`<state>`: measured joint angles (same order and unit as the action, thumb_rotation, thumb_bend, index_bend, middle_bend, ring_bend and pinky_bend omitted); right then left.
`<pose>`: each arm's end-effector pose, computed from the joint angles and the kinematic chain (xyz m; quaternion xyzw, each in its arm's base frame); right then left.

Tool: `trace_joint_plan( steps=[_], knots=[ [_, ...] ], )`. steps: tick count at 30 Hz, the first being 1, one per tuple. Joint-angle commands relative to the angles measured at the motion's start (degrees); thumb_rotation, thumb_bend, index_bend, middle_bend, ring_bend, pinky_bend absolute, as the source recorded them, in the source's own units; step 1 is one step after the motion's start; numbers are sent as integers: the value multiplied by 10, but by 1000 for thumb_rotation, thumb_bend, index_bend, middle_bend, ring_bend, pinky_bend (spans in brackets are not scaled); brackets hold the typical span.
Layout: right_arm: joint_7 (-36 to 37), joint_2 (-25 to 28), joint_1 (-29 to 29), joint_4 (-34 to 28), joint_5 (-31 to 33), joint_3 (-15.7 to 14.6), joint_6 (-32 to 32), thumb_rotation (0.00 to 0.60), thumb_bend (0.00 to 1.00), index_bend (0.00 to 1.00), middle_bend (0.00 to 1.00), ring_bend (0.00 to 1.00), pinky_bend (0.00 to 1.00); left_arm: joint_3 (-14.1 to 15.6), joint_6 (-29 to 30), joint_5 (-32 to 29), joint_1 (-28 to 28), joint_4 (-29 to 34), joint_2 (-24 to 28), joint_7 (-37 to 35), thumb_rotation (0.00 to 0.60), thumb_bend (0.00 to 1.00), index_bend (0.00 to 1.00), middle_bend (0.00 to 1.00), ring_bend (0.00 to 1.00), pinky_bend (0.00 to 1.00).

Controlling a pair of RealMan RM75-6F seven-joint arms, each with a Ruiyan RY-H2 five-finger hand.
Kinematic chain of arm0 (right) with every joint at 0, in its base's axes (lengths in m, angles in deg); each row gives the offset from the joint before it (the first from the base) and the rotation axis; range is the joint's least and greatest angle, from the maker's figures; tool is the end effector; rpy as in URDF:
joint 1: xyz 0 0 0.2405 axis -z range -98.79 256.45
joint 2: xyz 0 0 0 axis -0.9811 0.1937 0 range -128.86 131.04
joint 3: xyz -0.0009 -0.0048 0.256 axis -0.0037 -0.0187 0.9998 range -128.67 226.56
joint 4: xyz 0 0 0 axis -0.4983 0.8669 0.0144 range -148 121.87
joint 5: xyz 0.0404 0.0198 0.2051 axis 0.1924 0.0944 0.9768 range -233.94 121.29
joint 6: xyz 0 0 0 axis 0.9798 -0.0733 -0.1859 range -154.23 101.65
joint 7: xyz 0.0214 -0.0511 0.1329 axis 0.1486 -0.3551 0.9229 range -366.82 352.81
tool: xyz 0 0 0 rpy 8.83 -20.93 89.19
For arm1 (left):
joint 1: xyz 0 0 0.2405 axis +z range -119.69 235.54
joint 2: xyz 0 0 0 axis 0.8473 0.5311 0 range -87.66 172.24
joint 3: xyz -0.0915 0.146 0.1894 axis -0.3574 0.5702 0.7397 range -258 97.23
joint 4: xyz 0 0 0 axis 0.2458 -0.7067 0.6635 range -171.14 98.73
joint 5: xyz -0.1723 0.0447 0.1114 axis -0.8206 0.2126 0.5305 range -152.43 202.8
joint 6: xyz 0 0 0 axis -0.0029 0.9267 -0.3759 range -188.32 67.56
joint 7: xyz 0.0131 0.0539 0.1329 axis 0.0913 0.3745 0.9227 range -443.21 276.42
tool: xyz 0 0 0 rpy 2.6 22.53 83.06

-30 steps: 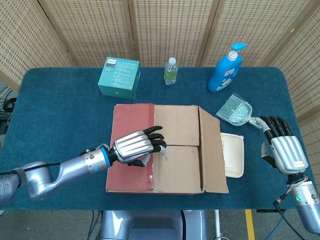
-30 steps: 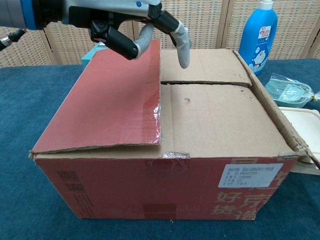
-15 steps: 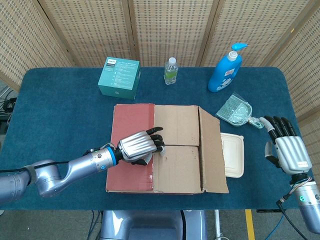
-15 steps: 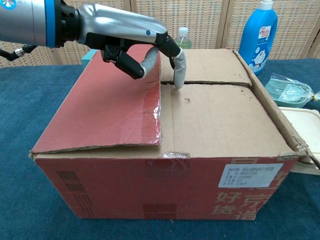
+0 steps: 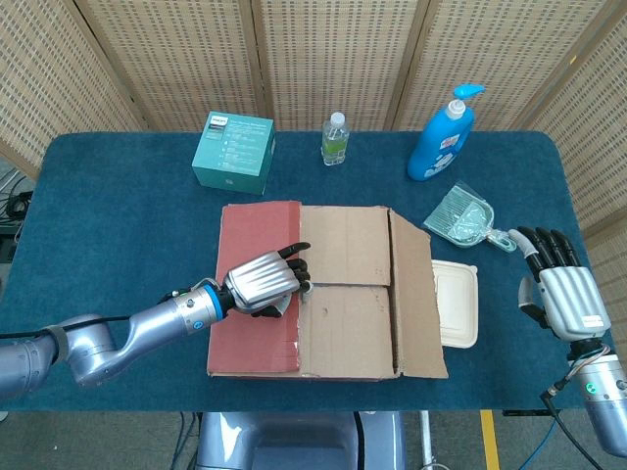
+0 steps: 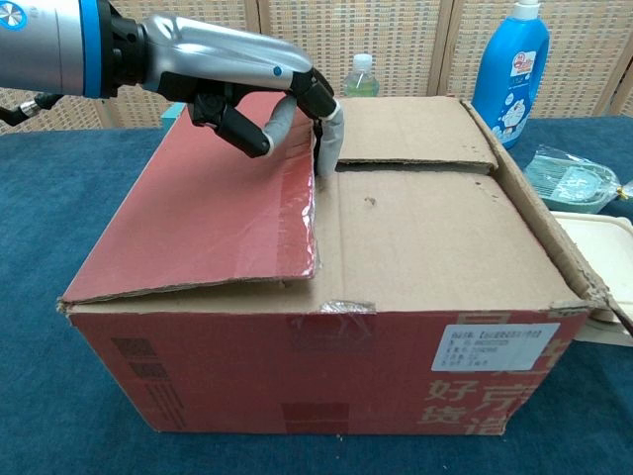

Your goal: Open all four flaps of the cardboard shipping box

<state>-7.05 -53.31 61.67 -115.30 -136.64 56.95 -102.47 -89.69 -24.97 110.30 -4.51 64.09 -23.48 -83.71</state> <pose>-0.2498 -0.2556 0.1921 0.6245 -0.3633 0.4238 0.5462 -0.0253 0.3388 0.0457 -0.8949 -0.2031 -0.3412 0.2035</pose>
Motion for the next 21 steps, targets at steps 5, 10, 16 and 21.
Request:
trace_joint_plan(
  steps=[5,10,16,21],
  knots=[
    [-1,-4,-3,3,2,3,5,600,827,49,98,0,30,5,22,3,14,10,21,-5,402,1000,406,433,278,24],
    [-3,-7,-6,6,4,6,11,600,827,49,98,0,30,6,54,14,30,21,42,-22,403,1000,406,435,280,24],
    [-5,-9,-10,8,7,9,17,600,827,49,98,0,30,6,88,31,49,31,72,-43,403,1000,406,445,290,24],
    [-10,-12,-14,7,9,11,22,600,827,49,98,0,29,7,122,49,67,39,98,-61,401,1000,406,449,293,24]
  ],
)
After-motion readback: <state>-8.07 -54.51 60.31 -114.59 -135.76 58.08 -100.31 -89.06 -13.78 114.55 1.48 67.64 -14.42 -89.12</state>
